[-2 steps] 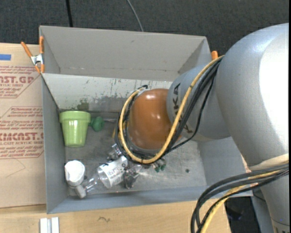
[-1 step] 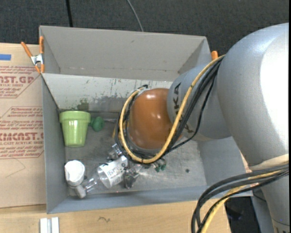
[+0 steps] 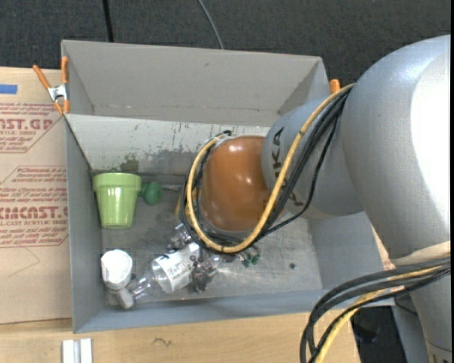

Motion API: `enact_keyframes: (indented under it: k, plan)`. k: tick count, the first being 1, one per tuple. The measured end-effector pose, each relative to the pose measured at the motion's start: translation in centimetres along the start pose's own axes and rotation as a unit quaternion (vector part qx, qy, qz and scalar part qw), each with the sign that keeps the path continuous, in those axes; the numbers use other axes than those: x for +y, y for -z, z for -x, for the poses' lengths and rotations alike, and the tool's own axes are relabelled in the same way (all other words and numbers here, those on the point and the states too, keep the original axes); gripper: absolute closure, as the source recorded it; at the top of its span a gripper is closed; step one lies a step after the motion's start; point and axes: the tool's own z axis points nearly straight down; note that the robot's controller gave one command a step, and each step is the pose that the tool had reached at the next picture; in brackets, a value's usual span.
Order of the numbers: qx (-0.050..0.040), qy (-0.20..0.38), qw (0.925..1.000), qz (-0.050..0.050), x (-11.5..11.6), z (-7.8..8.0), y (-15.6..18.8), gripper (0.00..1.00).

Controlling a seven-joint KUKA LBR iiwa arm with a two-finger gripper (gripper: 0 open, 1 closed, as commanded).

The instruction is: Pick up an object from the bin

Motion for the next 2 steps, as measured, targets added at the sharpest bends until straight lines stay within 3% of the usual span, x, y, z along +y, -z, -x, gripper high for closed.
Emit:
enact_keyframes:
  k: [2]
  plan:
    - [0.0026, 0.0, 1.0, 0.001, 0.02, 0.04, 0.15, 1.0]
